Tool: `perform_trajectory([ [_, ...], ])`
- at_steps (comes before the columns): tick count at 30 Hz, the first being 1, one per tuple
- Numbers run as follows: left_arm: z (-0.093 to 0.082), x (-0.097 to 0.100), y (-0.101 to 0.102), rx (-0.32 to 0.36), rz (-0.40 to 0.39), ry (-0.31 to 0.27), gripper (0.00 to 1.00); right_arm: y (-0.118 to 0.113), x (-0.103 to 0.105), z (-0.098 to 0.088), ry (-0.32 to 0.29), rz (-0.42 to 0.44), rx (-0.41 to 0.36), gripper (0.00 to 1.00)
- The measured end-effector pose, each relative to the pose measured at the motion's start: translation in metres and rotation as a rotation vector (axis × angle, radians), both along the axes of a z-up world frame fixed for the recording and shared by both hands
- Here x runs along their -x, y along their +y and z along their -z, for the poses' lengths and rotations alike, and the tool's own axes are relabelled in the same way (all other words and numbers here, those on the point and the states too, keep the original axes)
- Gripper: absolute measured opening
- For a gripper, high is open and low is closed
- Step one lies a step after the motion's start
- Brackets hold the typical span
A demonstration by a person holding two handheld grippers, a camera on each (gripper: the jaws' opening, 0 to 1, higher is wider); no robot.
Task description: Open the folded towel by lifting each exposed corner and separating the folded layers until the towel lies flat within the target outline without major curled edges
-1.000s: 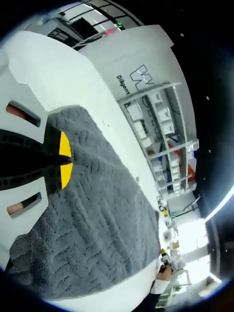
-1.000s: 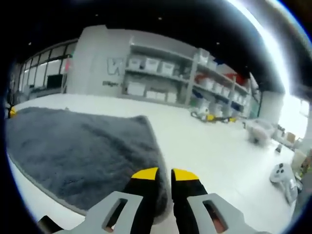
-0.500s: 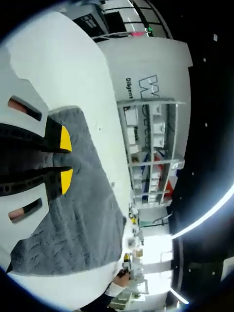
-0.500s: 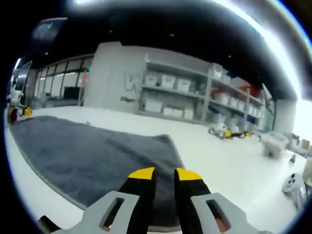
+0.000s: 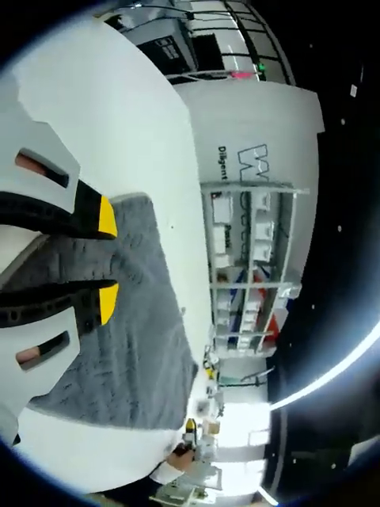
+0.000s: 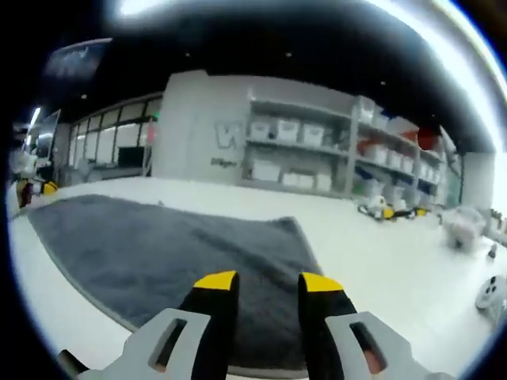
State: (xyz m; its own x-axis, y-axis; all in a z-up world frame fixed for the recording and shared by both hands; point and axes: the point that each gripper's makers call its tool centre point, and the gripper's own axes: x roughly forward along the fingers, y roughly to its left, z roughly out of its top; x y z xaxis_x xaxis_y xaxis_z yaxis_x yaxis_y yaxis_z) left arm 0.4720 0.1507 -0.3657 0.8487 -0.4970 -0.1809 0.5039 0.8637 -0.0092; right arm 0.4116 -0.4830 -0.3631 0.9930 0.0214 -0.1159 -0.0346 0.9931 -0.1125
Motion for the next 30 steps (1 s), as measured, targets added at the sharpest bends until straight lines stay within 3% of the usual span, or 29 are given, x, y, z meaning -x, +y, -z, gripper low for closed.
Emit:
perform_trajectory([
  [4, -0.006, 0.013, 0.002, 0.003, -0.017, -0.027, 0.21, 0.01, 0.001, -0.013, -0.061, -0.036, 0.011, 0.26],
  [7, -0.008, 0.021, 0.003, -0.01, -0.02, -0.04, 0.22, 0.028, 0.0, -0.02, -0.101, -0.128, -0.054, 0.38],
  [8, -0.012, 0.023, 0.003, 0.011, -0.024, -0.063, 0.23, 0.034, 0.0, -0.021, -0.108, -0.154, -0.07, 0.45],
  [10, -0.013, 0.027, 0.004, 0.03, -0.022, -0.055, 0.25, 0.04, -0.001, -0.022, -0.108, -0.169, -0.07, 0.54],
  [12, -0.014, 0.033, 0.006, 0.054, -0.018, -0.061, 0.27, 0.048, -0.001, -0.025, -0.116, -0.188, -0.005, 0.59],
  [17, -0.021, 0.037, 0.009, 0.111, -0.033, -0.088, 0.36, 0.066, -0.001, -0.029, -0.132, -0.222, 0.071, 0.7],
  [18, -0.017, 0.039, 0.007, 0.115, -0.026, -0.055, 0.39, 0.072, -0.001, -0.03, -0.128, -0.231, 0.119, 0.74],
  [20, -0.017, 0.039, 0.006, 0.124, -0.024, -0.056, 0.45, 0.079, -0.001, -0.03, -0.128, -0.246, 0.107, 0.82],
  [23, -0.015, 0.04, 0.0, 0.115, -0.011, -0.051, 0.51, 0.097, -0.001, -0.032, -0.133, -0.306, 0.019, 0.89],
  [26, -0.015, 0.04, -0.001, 0.113, -0.007, -0.051, 0.55, 0.099, -0.002, -0.036, -0.146, -0.293, -0.013, 1.0],
  [30, -0.015, 0.039, 0.006, 0.14, -0.037, -0.05, 0.63, 0.103, -0.003, -0.037, -0.149, -0.274, -0.012, 0.99],
])
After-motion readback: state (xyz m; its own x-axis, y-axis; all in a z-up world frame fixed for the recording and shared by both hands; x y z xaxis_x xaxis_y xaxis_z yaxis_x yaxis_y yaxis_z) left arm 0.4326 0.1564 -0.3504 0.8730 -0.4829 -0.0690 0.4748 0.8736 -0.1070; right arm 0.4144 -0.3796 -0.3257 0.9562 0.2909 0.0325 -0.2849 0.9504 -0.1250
